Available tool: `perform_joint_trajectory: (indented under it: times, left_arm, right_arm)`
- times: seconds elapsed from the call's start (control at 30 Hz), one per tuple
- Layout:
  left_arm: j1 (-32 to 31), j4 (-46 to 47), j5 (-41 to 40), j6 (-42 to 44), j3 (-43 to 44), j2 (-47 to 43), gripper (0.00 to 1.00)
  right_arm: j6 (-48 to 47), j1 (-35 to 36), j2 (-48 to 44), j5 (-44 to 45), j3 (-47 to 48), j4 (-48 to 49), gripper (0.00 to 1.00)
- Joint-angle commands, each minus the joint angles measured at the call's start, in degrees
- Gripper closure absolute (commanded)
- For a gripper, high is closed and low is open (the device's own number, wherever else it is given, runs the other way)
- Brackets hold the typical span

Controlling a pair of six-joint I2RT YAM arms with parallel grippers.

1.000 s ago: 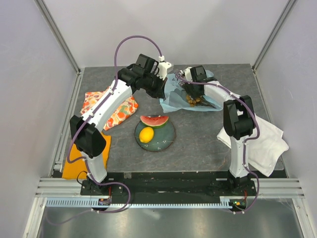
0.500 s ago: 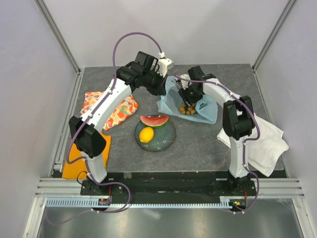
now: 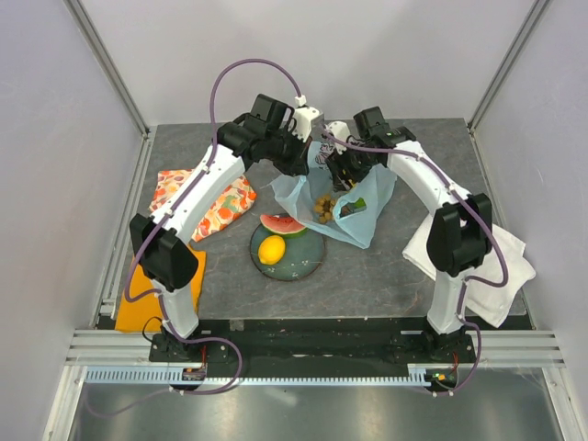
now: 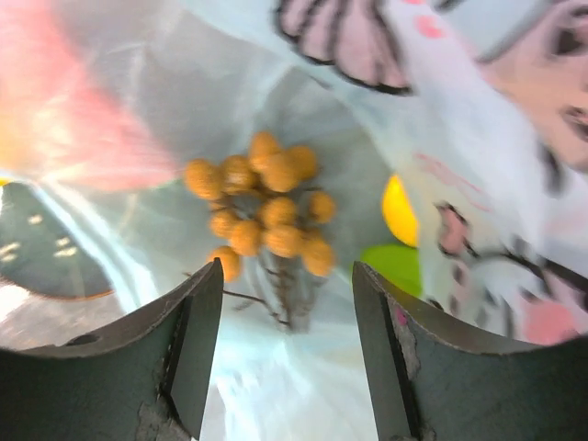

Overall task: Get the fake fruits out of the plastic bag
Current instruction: Adjust the fake fruit in the plastic bag, then take out the fake fruit from the plastic bag.

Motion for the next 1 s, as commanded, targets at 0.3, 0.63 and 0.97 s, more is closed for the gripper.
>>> perform_joint_trajectory:
  times: [0.3, 0.63, 0.97]
  left_arm:
    - [0.22, 2.19, -0.23, -1.03, 3.89, 0.53, 0.98]
    - [0.22, 2.1, 0.21, -1.64, 5.3, 0.79, 0.98]
    - [0.22, 2.1, -0.49, -1.03, 4.33, -0.08, 0.98]
  right_arm:
    - [-4.78, 1.04, -14.25, 11.61, -8.1, 9.61, 0.46]
    - [-6.37, 4.29, -2.86, 6.24, -2.67, 9.45, 0.47]
    - [-9.53, 3.5, 10.59, 13.7, 9.56, 7.86, 0.48]
